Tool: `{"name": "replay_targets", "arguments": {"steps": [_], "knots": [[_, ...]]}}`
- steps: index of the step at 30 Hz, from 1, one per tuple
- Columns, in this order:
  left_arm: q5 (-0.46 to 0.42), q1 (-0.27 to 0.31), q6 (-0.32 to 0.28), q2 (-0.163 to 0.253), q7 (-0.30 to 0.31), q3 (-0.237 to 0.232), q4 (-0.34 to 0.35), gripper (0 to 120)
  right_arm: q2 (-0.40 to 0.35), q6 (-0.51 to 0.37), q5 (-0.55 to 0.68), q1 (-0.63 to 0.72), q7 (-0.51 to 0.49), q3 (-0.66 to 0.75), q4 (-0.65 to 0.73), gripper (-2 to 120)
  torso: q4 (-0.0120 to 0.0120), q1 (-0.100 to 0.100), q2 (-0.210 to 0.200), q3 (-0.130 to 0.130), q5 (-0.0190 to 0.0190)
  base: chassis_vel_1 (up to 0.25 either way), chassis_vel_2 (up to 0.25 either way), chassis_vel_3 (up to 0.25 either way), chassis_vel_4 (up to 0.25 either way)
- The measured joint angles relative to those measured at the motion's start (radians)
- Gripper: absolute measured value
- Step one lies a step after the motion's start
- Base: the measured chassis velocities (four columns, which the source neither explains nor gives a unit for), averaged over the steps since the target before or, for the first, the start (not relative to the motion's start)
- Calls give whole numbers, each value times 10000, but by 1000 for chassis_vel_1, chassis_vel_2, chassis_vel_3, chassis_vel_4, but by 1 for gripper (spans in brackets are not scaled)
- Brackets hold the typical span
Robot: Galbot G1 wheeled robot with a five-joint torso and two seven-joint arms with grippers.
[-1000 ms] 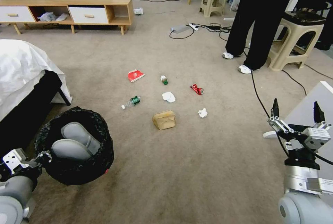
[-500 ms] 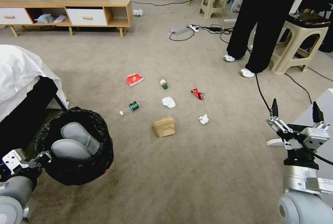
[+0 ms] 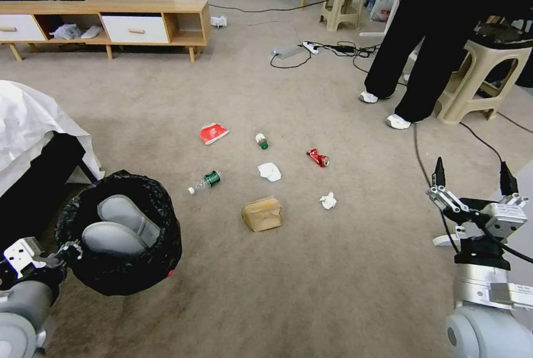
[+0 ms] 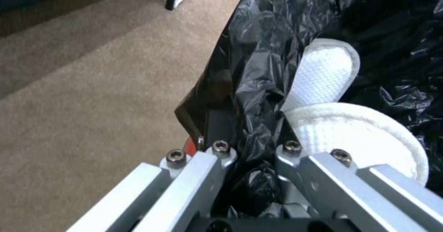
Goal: Pick up the trash bin and place the garbage on the floor into it.
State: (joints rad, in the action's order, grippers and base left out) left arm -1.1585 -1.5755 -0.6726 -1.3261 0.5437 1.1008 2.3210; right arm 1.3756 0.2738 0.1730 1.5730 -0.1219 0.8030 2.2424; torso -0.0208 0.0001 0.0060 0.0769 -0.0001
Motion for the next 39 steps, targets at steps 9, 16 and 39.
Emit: {"name": "replay_targets", "arguments": {"steps": [9, 16, 39], "knots": [[3, -7, -9, 19, -1, 13, 67, 4, -24, -3, 57, 6, 0, 21, 25, 100, 1, 0, 0, 0, 1, -63, 75, 67, -82], [9, -10, -13, 17, -1, 12, 80, 4, -35, 9, 67, 11, 0, 26, 30, 100, 1, -1, 0, 0, 1, -103, 108, 118, -118], [20, 14, -12, -15, -23, -7, -28, 4, 30, 44, 45, -17, 2, 3, -33, 100, 1, -1, 0, 0, 0, -135, 137, 136, -134]]}}
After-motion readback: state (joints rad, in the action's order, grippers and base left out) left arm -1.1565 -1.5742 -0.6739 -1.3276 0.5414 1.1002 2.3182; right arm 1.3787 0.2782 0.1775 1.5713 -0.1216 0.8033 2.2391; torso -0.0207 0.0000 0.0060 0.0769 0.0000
